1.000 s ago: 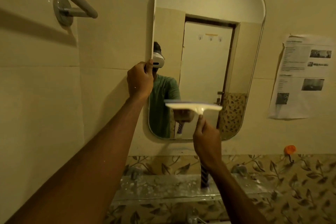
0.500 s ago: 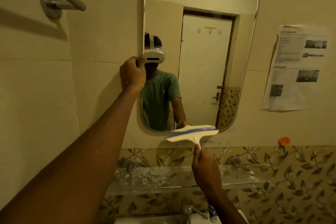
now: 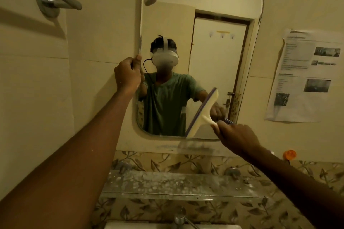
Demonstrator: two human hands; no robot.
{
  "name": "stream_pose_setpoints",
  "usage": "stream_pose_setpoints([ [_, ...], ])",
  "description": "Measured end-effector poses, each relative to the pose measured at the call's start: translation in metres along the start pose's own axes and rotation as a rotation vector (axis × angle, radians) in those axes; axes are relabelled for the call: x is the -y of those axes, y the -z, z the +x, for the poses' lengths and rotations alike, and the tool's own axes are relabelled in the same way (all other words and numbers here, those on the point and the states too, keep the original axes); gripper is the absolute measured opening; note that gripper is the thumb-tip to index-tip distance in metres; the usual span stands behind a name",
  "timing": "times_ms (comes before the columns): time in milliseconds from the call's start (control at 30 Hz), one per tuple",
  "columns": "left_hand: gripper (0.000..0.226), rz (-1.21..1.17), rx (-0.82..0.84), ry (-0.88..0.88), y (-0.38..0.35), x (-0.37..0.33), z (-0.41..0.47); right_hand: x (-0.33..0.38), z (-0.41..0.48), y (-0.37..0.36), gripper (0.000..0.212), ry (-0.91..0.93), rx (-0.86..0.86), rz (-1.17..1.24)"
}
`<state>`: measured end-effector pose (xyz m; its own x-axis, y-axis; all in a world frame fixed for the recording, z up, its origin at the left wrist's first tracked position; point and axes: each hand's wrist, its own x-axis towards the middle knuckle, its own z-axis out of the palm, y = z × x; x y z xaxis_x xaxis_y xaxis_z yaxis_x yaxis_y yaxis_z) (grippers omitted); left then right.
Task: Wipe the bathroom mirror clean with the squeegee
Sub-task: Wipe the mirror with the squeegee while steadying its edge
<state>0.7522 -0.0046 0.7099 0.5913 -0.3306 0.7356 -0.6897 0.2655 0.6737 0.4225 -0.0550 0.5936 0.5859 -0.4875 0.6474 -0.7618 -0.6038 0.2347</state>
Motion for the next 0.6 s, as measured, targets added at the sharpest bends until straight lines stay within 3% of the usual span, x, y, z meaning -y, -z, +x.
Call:
stream_pose_setpoints([
  [133, 0.051, -0.028, 0.031, 0.027, 0.004, -0.001, 0.001, 0.056, 0.065, 0.006, 0.029, 0.161, -0.083, -0.009],
  [267, 0.074, -0.236, 0.158, 0.158, 0.015, -0.002, 0.002, 0.096, 0.117, 0.022, 0.044, 0.199, -0.096, -0.050],
  [367, 0.083, -0.307, 0.197, 0.175, 0.019, -0.001, 0.002, 0.057, 0.098, 0.041, 0.030, 0.176, -0.194, -0.084],
  [433, 0.085, -0.285, 0.190, 0.151, 0.018, 0.000, 0.003, 0.003, 0.065, 0.052, 0.018, 0.025, -0.212, -0.114],
  [533, 0.084, -0.219, 0.167, 0.101, 0.015, 0.000, 0.004, -0.053, 0.031, 0.064, 0.055, -0.217, -0.125, -0.113],
  [600, 0.074, -0.162, 0.120, 0.066, 0.013, -0.001, 0.001, -0.051, 0.043, 0.068, 0.056, -0.194, -0.137, -0.121],
])
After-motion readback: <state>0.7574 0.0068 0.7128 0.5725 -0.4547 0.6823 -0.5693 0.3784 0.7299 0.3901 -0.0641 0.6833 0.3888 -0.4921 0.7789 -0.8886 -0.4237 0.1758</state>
